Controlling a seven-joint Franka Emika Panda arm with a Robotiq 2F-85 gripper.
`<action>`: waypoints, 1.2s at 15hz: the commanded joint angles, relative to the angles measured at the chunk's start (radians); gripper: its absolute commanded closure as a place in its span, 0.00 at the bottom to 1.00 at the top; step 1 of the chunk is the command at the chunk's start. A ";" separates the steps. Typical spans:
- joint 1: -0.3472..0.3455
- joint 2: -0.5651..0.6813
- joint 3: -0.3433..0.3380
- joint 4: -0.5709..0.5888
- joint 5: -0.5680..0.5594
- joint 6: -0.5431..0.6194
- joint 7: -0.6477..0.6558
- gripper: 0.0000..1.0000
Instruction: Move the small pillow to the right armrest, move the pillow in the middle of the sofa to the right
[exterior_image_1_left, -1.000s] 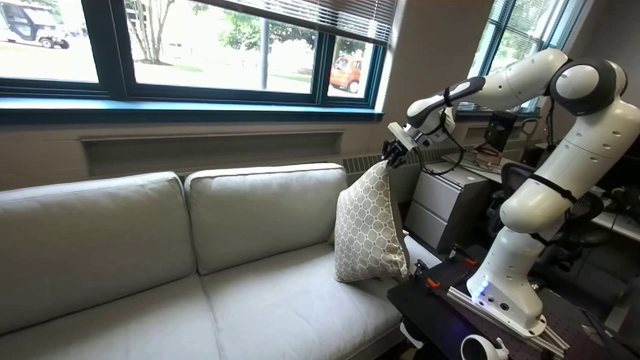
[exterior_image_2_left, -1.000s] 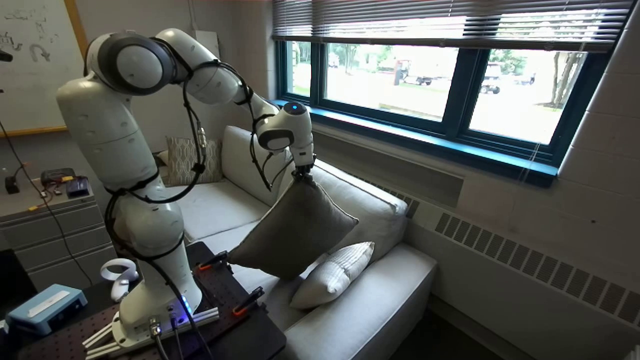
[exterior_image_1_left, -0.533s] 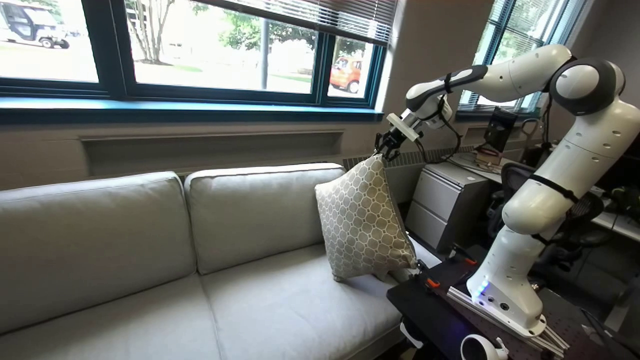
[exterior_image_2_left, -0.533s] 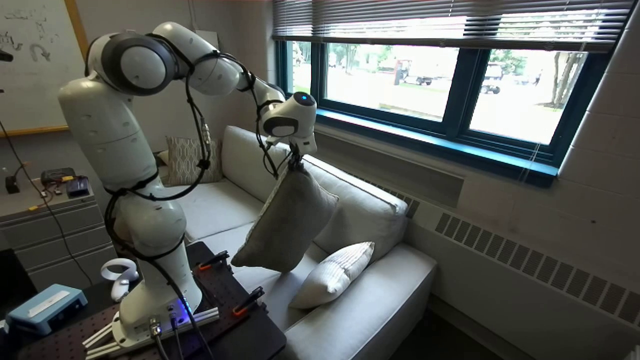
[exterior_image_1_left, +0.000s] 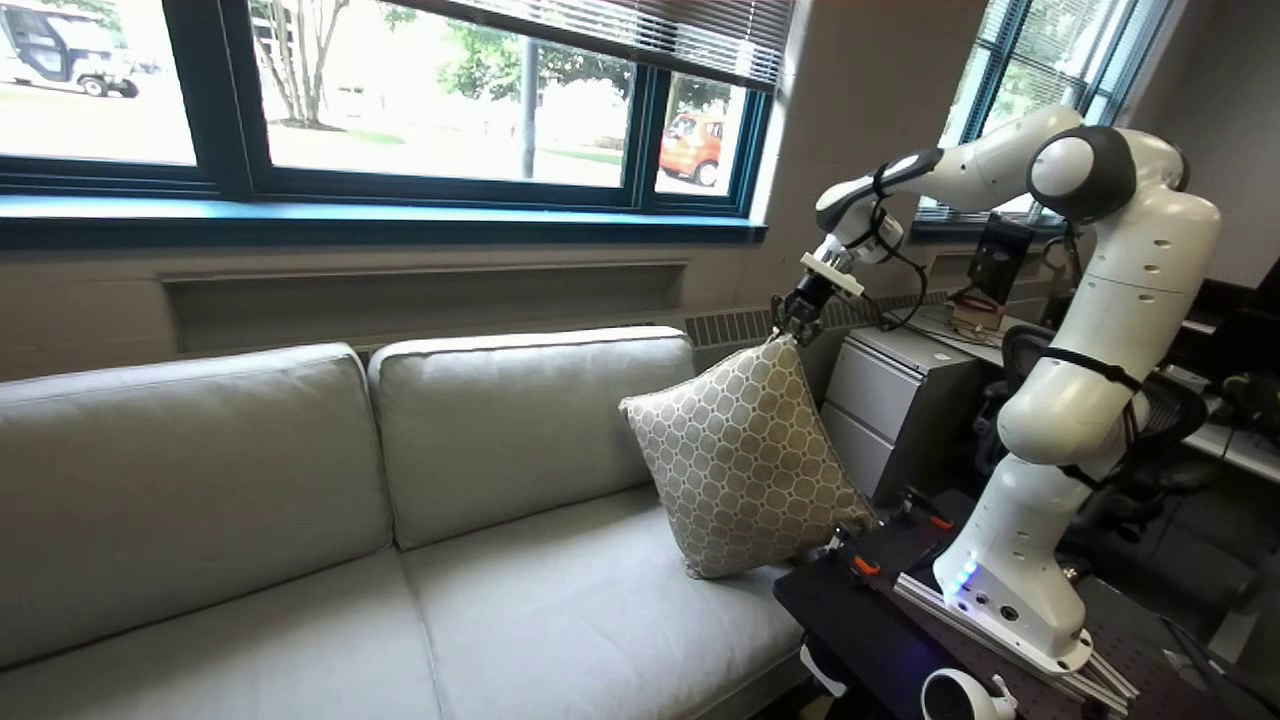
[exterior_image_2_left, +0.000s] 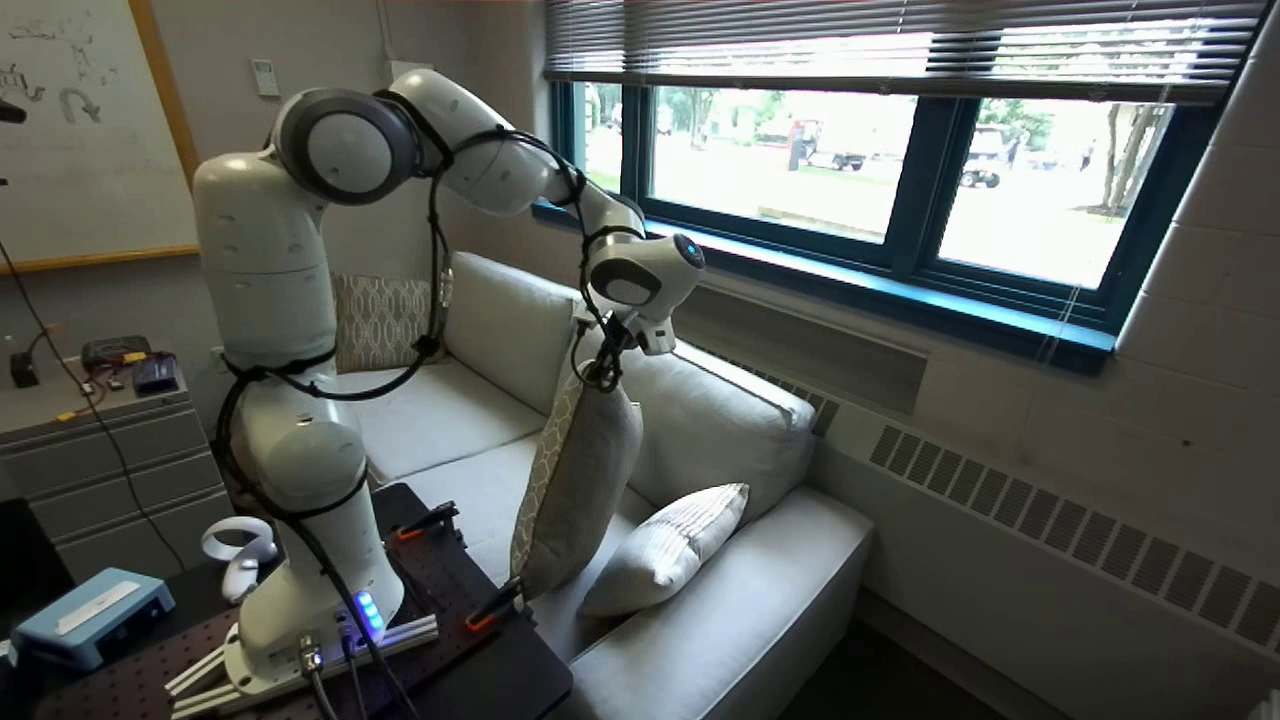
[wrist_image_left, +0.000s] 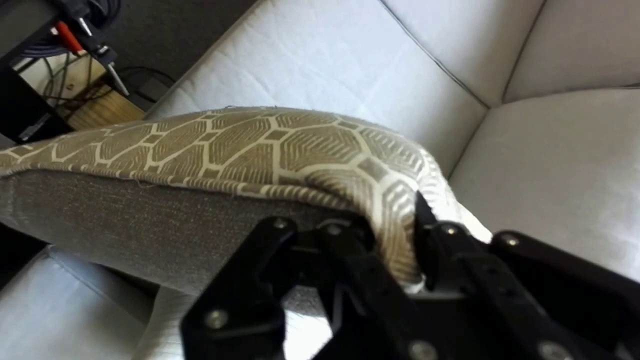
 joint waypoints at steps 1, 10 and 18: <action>-0.004 0.173 0.012 0.151 -0.041 -0.099 0.036 0.98; 0.053 0.584 0.068 0.564 -0.028 -0.090 0.176 0.98; -0.019 0.965 0.073 0.977 -0.028 -0.170 0.282 0.98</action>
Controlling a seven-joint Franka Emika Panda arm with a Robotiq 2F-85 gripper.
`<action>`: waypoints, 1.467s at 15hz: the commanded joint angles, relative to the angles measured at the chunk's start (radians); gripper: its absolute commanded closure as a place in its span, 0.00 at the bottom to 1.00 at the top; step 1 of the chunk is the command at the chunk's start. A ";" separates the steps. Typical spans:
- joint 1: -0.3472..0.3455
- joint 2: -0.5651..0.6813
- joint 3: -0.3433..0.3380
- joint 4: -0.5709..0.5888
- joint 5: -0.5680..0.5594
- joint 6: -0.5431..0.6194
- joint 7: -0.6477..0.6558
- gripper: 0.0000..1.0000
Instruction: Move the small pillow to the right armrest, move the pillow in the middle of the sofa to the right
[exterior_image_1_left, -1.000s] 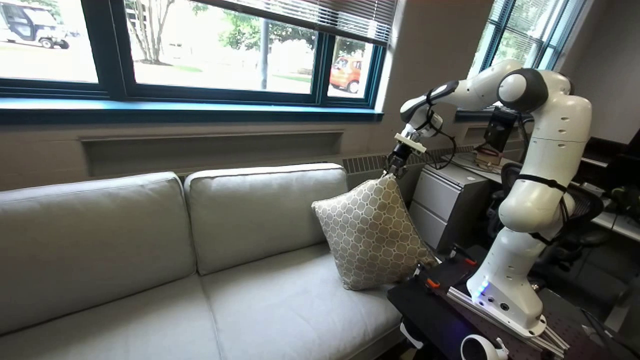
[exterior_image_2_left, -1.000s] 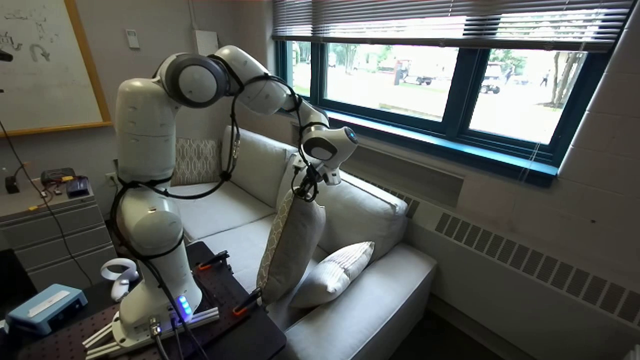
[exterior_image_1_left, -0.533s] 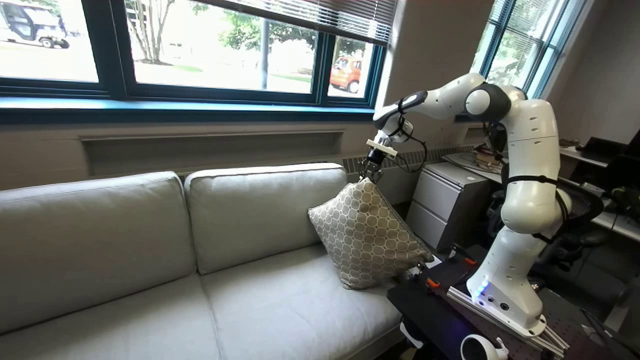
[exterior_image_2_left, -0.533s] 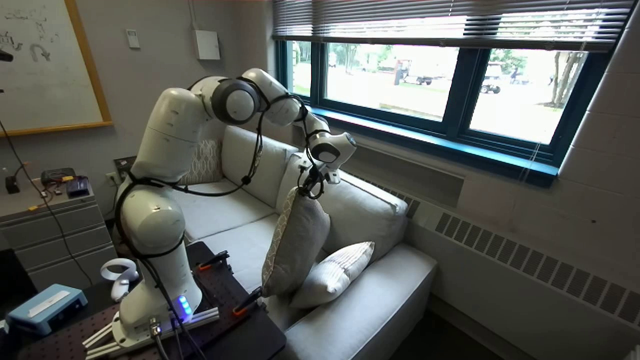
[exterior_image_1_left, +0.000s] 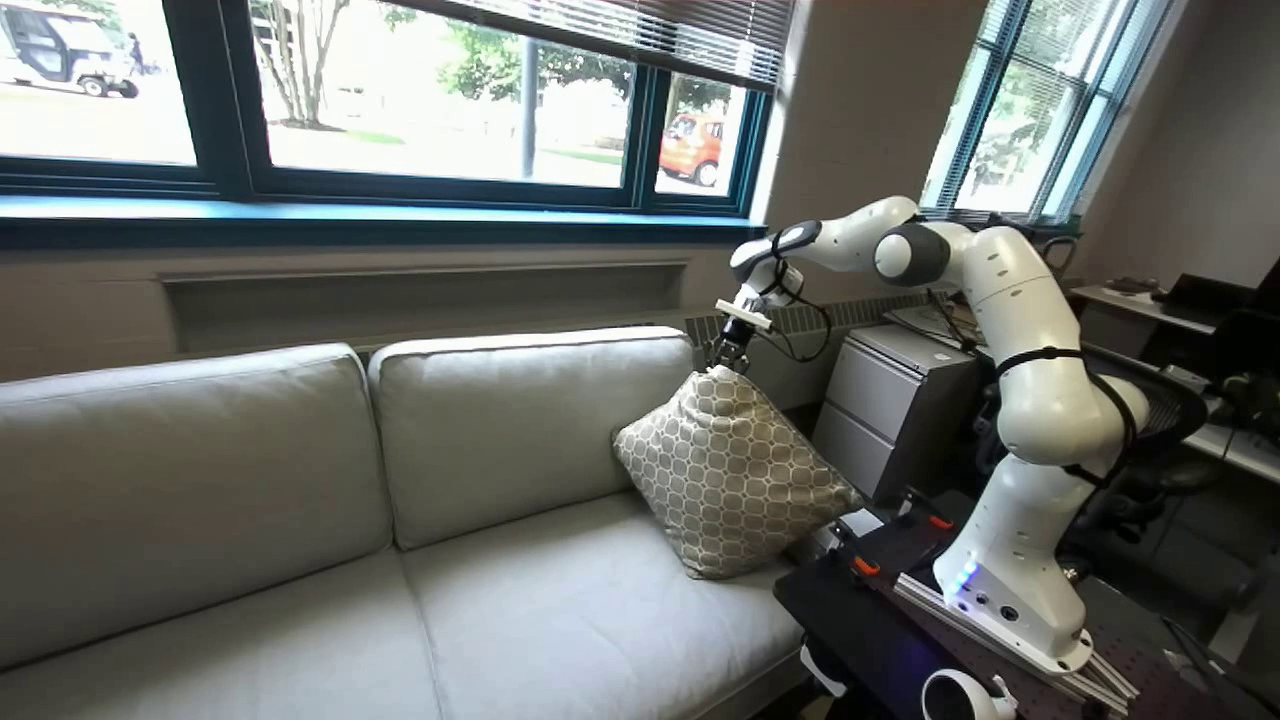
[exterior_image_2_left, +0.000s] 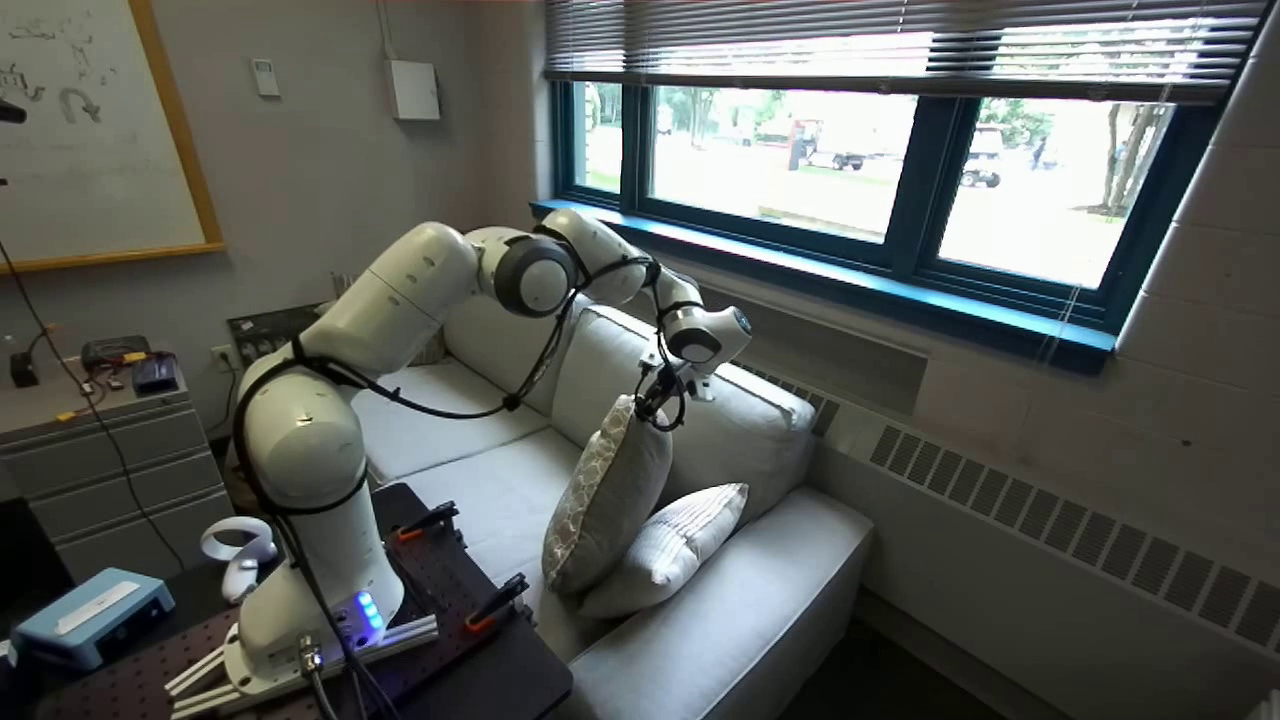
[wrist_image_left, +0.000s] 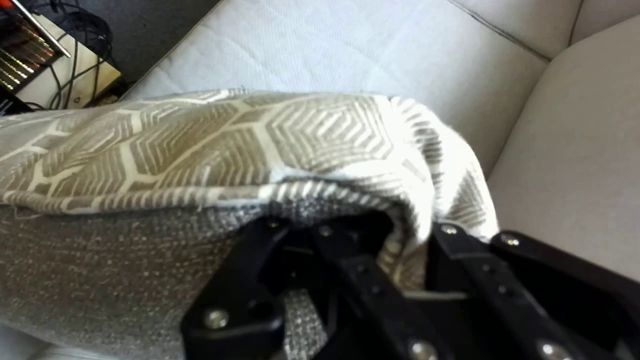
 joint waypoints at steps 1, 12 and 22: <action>-0.027 0.220 0.013 0.242 -0.002 -0.049 0.087 0.98; -0.099 0.457 0.059 0.566 0.002 -0.028 0.384 0.67; -0.144 0.365 0.031 0.410 0.074 0.110 0.401 0.01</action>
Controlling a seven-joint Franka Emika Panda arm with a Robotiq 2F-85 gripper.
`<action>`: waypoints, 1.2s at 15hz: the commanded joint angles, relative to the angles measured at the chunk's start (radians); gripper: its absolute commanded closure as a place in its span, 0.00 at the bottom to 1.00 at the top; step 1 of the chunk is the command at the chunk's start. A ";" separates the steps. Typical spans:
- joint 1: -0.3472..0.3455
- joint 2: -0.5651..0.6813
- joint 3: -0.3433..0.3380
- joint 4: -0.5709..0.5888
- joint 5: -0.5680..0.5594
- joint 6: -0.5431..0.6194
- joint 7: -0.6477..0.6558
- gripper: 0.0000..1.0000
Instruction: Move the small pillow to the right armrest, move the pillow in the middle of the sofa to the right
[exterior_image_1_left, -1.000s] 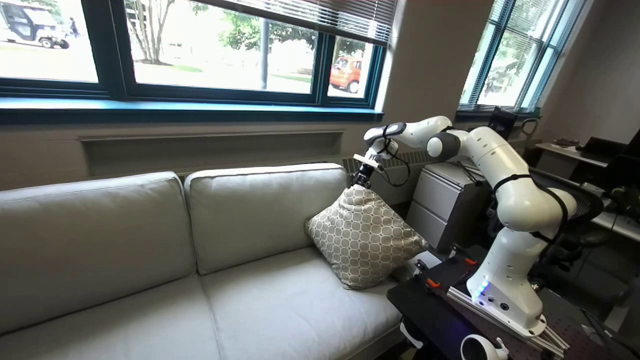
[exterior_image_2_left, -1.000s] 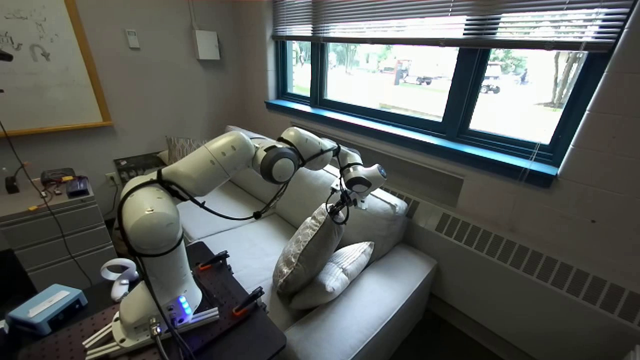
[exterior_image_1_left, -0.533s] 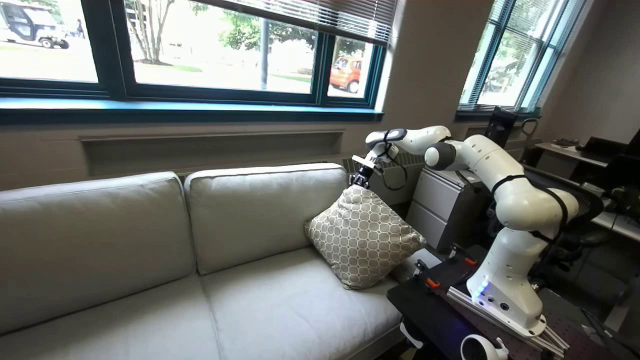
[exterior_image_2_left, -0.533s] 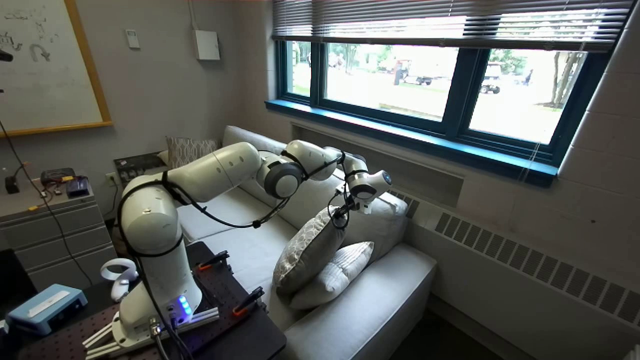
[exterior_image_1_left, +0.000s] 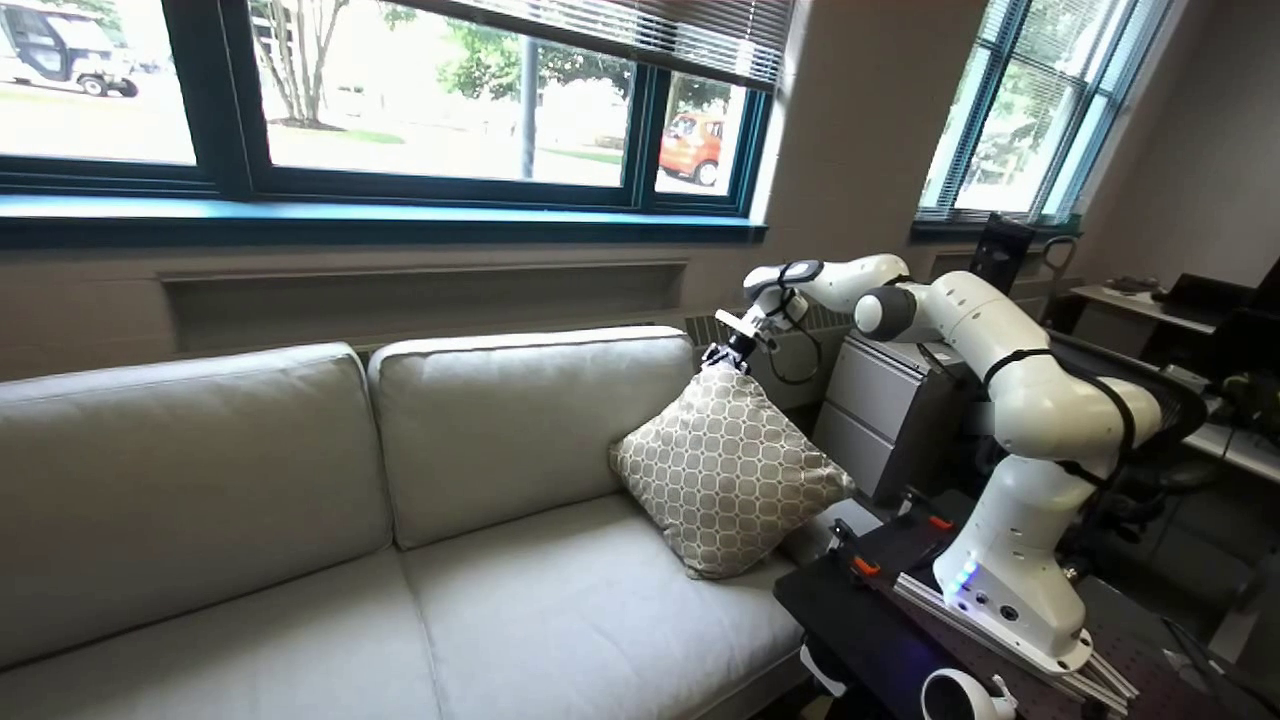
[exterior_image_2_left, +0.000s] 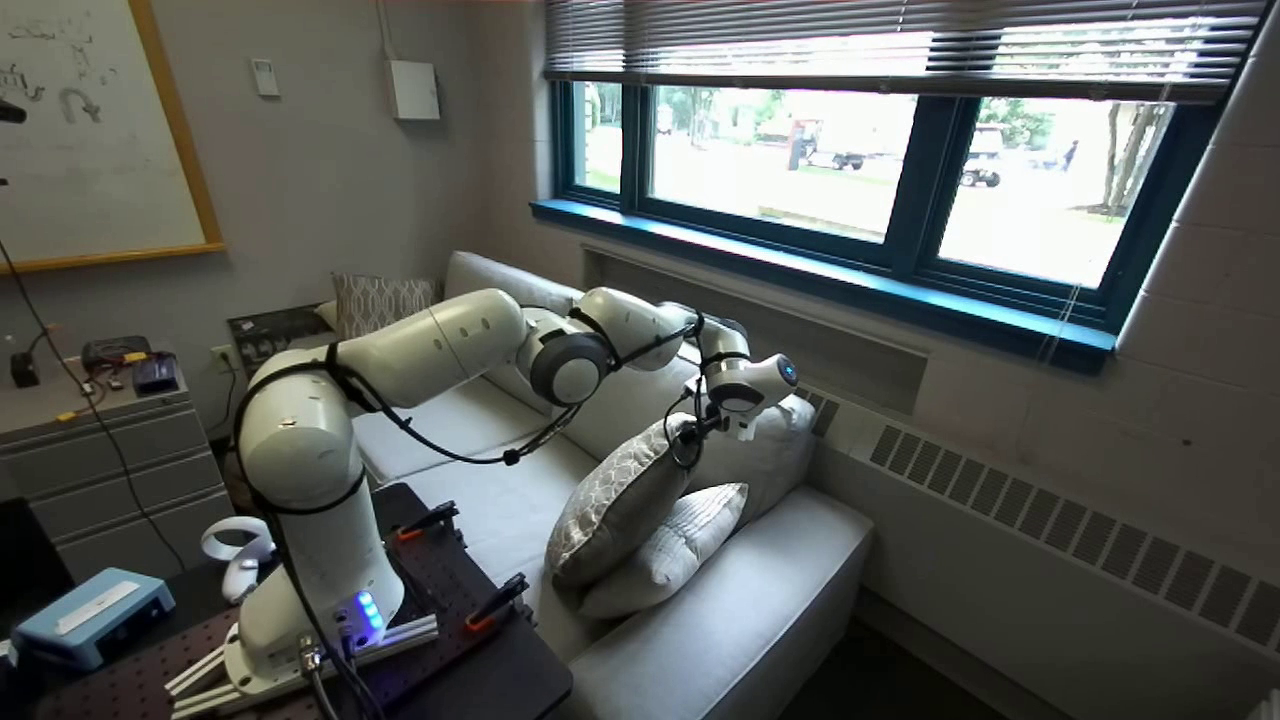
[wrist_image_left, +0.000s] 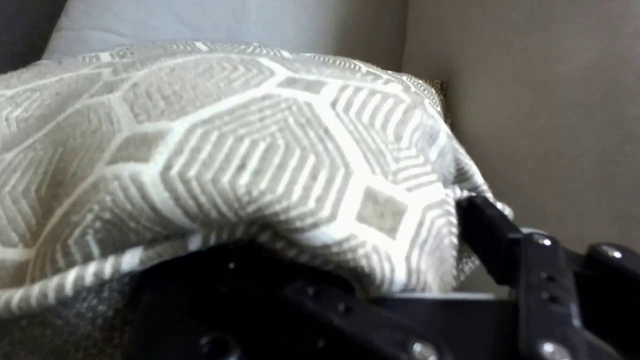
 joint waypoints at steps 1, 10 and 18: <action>0.016 -0.033 -0.027 -0.110 0.016 0.116 0.049 0.00; 0.121 -0.166 -0.105 -0.462 0.054 0.644 0.254 0.00; 0.202 -0.364 -0.091 -0.790 0.035 0.885 0.354 0.00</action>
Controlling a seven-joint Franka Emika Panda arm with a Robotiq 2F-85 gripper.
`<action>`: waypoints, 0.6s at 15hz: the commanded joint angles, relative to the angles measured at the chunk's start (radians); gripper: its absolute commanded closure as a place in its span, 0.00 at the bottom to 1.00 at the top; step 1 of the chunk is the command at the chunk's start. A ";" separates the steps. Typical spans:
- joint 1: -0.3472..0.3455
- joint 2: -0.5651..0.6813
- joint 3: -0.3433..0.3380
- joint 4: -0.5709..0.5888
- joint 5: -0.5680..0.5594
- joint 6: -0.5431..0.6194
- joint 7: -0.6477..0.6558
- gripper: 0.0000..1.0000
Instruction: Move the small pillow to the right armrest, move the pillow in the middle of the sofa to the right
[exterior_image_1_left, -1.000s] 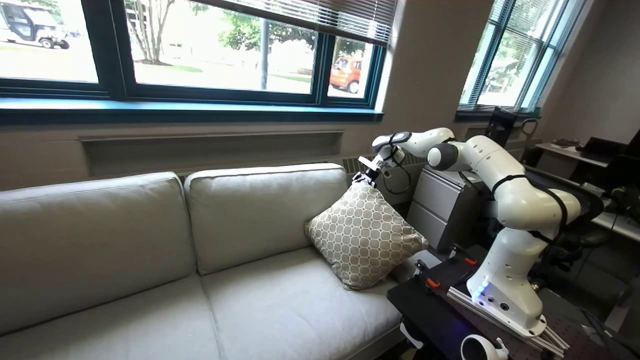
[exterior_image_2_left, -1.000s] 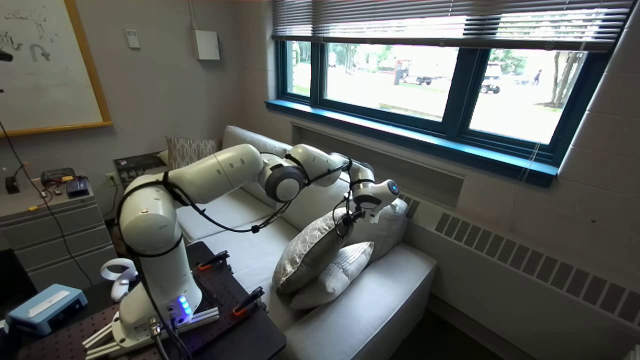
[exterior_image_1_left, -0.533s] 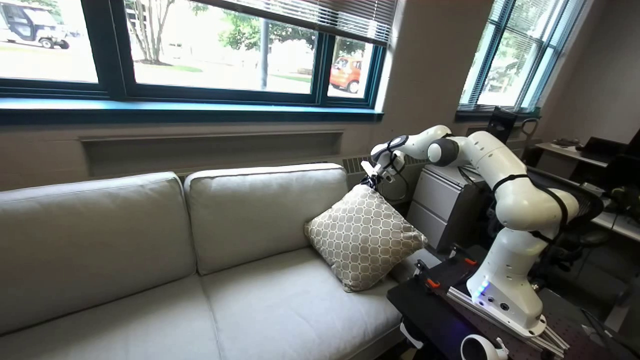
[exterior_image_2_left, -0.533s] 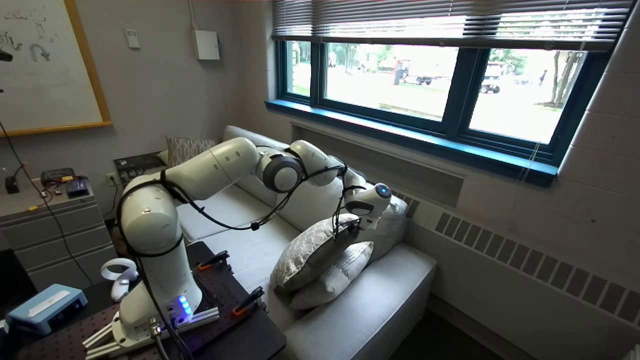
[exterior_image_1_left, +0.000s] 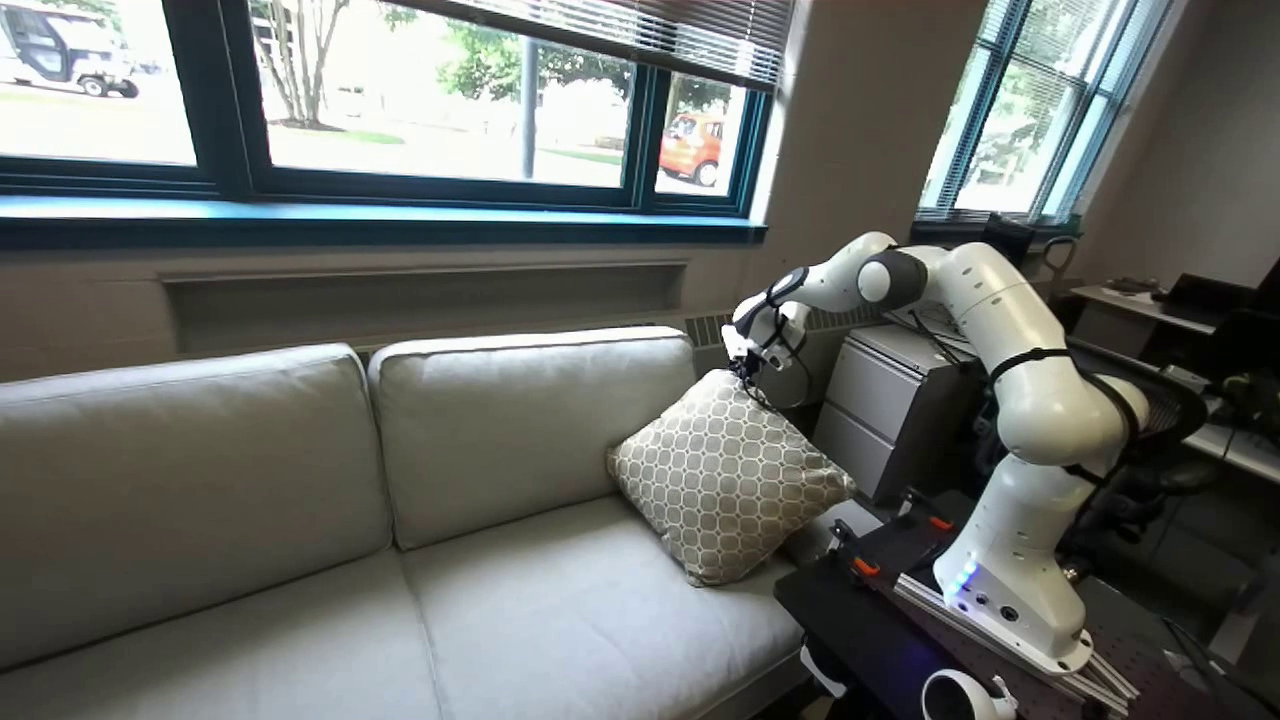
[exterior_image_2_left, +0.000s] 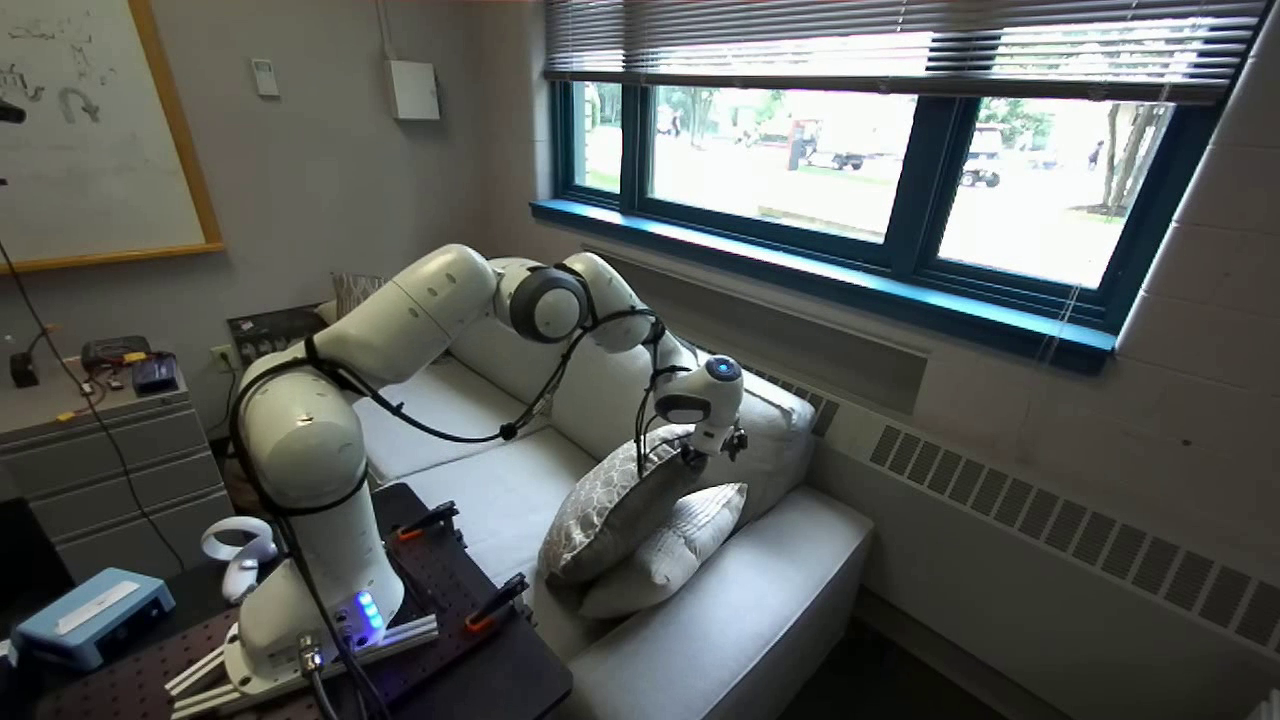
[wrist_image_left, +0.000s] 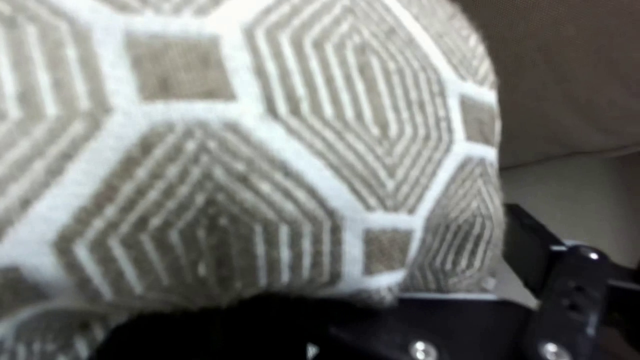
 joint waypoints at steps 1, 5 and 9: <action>0.057 -0.153 0.001 -0.238 -0.003 0.080 0.052 0.00; 0.130 -0.283 -0.028 -0.408 -0.023 0.183 0.103 0.00; 0.285 -0.384 -0.149 -0.580 -0.140 0.244 0.247 0.00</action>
